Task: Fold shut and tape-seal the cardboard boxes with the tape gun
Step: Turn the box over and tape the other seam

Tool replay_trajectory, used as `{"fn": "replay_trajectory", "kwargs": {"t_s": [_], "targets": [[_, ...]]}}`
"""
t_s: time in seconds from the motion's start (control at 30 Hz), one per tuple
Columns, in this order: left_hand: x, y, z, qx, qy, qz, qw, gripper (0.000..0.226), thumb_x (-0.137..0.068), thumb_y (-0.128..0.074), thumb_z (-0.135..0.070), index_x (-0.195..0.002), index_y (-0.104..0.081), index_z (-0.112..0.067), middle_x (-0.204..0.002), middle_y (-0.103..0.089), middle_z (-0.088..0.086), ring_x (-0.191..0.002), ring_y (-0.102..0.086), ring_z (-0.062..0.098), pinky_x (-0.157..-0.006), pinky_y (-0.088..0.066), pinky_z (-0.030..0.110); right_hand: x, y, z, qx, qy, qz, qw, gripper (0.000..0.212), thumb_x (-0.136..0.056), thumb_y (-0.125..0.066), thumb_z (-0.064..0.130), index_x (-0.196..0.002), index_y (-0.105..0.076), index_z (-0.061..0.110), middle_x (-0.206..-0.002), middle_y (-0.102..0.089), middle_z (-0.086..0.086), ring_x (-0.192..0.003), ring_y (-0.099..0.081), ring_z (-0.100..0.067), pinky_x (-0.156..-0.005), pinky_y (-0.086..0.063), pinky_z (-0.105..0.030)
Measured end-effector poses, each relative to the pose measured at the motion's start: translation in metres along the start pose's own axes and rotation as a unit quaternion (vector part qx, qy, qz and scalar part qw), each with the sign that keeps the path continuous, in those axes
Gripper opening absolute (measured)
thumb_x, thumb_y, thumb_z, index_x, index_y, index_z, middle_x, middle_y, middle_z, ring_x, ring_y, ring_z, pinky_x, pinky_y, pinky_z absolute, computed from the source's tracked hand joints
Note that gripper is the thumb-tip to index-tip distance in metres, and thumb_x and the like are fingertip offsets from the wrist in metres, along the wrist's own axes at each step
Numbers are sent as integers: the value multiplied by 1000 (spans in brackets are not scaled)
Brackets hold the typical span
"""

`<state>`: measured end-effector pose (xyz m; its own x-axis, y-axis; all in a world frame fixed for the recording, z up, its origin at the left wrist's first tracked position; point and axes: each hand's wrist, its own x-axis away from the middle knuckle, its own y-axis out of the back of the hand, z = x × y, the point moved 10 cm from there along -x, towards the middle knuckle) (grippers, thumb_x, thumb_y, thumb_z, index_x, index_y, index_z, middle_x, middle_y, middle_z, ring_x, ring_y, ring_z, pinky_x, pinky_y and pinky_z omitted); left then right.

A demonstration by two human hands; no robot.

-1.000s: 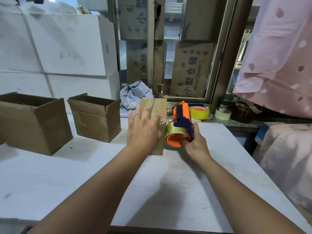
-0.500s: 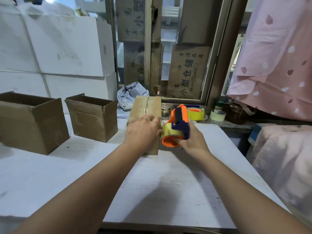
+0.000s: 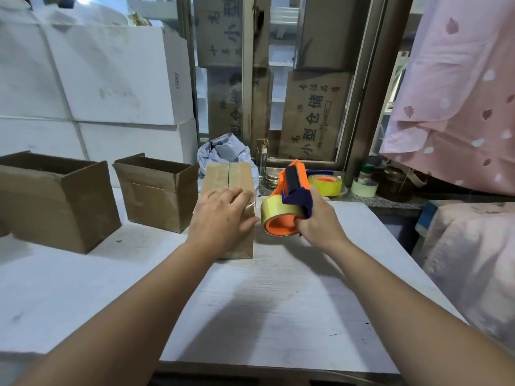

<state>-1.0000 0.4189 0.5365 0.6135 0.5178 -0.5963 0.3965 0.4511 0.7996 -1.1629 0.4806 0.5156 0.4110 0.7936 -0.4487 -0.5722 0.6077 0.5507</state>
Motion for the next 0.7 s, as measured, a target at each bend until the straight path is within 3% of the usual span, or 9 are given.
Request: {"fn": "replay_trajectory", "kwargs": {"t_s": [0.1,0.2,0.33,0.53,0.7], "targets": [[-1,4,-1,8,6,-7,1000,45,-82,-64,-49,-116,-63,-19,-115,-66,4,-105,-61,25,-91,-44,40,-11,13,27,90,75,19,993,43,-72,-55,-7,-109,-49,13,-99,-56,-3,-88,-50,-27,-66,-37,-33],[-1,0,1,2,5,15,1000,53,-90,-47,-56,-135,-47,-27,-135,-52,-3,-121,-49,20,-101,-33,36,-20,19,53,171,128,56,975,41,-77,-55,-1,-114,-47,16,-106,-56,-4,-93,-51,-25,-70,-42,-36],[-4,-2,3,-6,17,41,999,57,-91,-40,-60,-139,-38,-29,-139,-47,-5,-125,-44,18,-101,-31,33,-31,23,70,220,139,102,960,48,-79,-59,3,-122,-44,19,-113,-56,-4,-96,-53,-25,-76,-45,-37],[-5,-2,3,-20,19,44,999,59,-91,-38,-61,-139,-36,-27,-139,-47,-5,-125,-45,18,-100,-33,31,-28,21,65,222,124,128,959,49,-78,-63,6,-120,-42,22,-108,-54,2,-92,-52,-21,-75,-48,-39],[-1,-13,6,-48,8,62,997,69,-93,-28,-62,-150,-17,-24,-154,-28,-4,-141,-25,15,-113,-16,29,-19,16,33,151,82,108,979,46,-72,-59,-5,-112,-44,15,-100,-59,-4,-88,-55,-28,-68,-44,-37]]}}
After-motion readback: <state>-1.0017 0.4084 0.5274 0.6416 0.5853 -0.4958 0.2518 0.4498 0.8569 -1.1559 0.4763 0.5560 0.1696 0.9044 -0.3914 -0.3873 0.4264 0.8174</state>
